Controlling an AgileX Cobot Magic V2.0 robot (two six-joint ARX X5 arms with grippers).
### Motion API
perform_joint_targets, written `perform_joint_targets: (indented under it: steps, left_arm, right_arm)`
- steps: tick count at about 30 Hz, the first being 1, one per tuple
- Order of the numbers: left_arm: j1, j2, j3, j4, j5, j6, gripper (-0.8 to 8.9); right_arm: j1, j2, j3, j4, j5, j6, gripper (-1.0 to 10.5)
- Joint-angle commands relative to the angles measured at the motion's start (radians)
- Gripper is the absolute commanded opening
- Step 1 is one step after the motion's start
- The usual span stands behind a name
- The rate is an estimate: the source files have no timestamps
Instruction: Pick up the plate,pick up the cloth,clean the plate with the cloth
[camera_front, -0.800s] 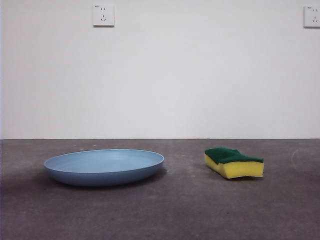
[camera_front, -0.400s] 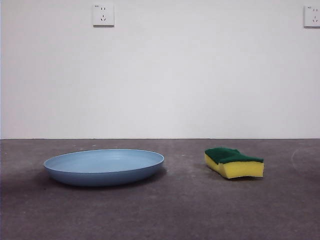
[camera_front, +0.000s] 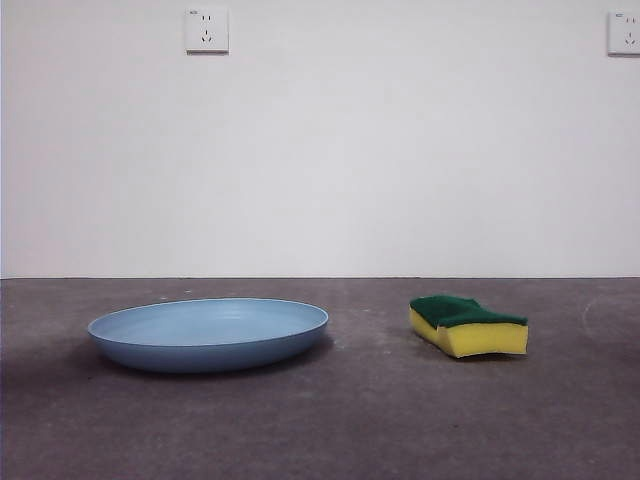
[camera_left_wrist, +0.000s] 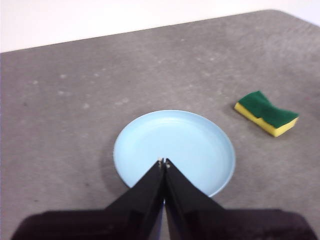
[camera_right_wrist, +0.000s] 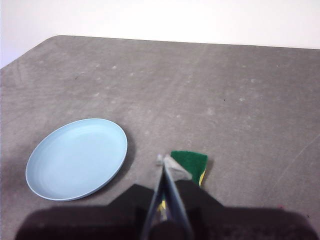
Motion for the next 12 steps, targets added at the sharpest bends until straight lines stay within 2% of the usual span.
perform_joint_targets:
  steps: [1, 3, 8, 12]
  left_arm:
    - [0.053, -0.041, -0.005, 0.021, -0.02, 0.076, -0.03]
    - [0.117, -0.069, -0.008, 0.043, -0.01, 0.072, -0.03]
    - [0.292, -0.153, -0.079, 0.162, 0.098, 0.067, -0.03]
    - [0.382, -0.228, -0.175, 0.211, 0.15, 0.067, -0.03]
  right_arm:
    - [0.001, -0.002, -0.01, 0.006, 0.003, 0.01, 0.0]
    - [0.001, -0.001, -0.01, 0.006, 0.003, 0.01, 0.0]
    - [0.001, -0.001, -0.01, 0.006, 0.003, 0.01, 0.0]
    - [0.001, -0.001, -0.01, 0.006, 0.003, 0.01, 0.0]
